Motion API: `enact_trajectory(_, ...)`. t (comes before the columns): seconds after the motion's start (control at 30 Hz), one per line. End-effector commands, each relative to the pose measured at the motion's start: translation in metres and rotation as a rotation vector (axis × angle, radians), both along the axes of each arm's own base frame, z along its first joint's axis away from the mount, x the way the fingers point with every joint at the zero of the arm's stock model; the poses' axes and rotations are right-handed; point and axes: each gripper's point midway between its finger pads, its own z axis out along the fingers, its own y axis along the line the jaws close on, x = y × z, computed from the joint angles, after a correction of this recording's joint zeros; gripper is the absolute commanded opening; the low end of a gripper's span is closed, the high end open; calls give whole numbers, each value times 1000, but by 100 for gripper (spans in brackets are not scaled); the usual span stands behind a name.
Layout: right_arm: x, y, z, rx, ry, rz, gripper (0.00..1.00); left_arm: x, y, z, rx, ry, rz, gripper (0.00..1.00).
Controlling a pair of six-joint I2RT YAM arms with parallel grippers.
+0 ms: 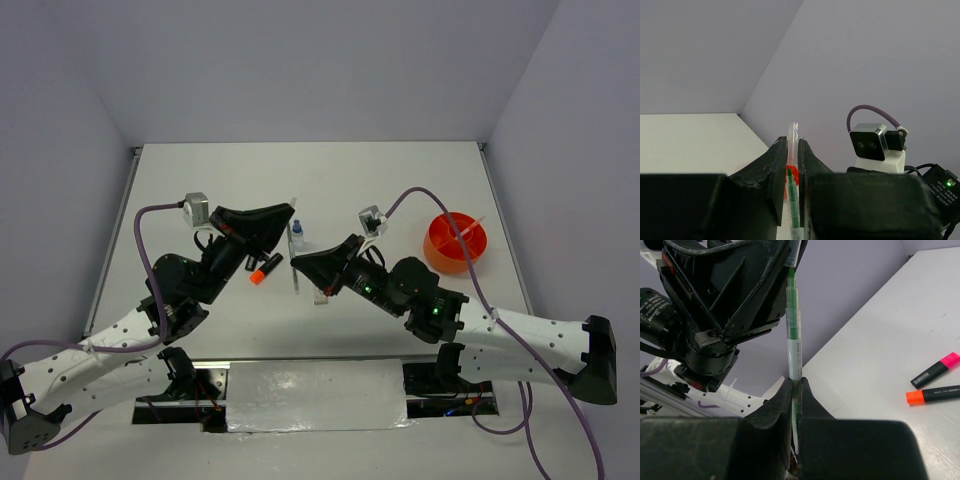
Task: Sort the stationery into containers
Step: Close the pen cap on the pen.
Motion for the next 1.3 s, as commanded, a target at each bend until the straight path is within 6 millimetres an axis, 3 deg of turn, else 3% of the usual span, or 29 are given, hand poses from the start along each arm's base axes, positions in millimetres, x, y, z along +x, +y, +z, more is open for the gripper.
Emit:
enact_trajectory(0.0, -2, -4, 38, 72, -45, -8, 0, -2, 6, 12, -44, -40, 12, 0)
enact_trajectory(0.87, 8, -2, 40, 91, -22, -57, 0, -3, 7, 10, -69, -46, 8, 0)
enact_trajectory(1.27, 12, 6, 66, 123, -78, -60, 0, -3, 15, 7, -122, -37, 24, 0)
